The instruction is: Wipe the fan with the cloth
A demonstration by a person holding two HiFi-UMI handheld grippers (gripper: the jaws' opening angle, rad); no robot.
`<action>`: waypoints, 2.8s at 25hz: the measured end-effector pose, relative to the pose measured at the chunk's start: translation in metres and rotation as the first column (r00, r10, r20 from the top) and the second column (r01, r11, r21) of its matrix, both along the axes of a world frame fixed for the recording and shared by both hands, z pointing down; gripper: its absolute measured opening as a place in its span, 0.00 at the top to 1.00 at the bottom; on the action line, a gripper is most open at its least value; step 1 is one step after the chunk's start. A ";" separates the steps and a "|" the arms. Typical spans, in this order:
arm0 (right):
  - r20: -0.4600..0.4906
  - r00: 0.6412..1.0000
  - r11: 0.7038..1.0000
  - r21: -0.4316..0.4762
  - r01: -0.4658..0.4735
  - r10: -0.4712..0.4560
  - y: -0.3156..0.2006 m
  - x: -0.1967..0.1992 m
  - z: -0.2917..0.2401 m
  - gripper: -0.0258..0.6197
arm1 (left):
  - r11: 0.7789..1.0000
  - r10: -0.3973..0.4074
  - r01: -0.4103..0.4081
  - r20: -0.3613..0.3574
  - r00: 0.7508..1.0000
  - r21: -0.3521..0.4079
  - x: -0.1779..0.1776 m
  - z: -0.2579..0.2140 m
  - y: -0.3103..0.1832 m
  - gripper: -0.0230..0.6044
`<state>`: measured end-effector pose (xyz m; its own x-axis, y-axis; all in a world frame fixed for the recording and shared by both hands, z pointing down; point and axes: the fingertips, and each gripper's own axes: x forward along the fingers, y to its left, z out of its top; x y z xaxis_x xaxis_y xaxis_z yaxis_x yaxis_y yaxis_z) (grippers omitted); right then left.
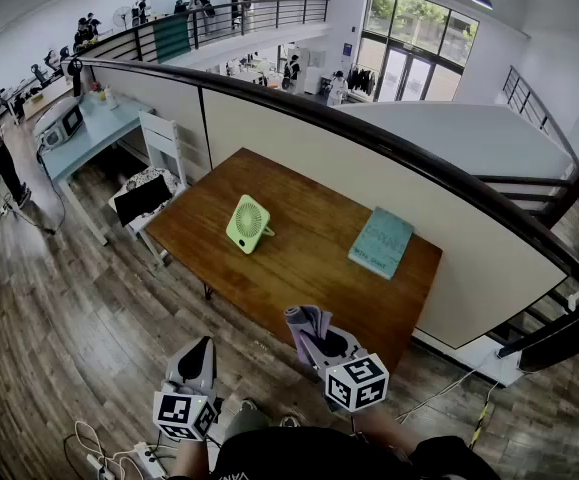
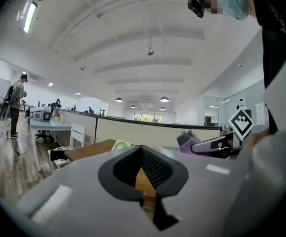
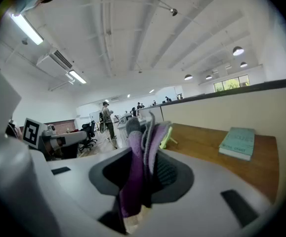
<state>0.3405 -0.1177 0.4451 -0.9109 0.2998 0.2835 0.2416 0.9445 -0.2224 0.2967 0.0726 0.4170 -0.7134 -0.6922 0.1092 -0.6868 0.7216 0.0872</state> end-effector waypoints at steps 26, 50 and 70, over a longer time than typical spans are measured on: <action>-0.053 0.955 0.943 -0.150 -0.297 0.293 0.102 -0.127 0.028 0.79 | 0.970 0.209 -0.223 -0.138 0.968 -0.094 -0.151 0.056 0.136 0.94; -0.131 0.925 0.917 -0.137 -0.374 0.358 0.081 -0.241 0.053 0.79 | 0.928 0.347 -0.365 -0.183 0.920 -0.072 -0.295 0.066 0.078 0.94; -0.164 0.899 0.890 -0.150 -0.431 0.407 0.011 -0.323 0.074 0.79 | 0.821 0.539 -0.566 -0.225 0.812 -0.076 -0.394 0.091 -0.077 0.82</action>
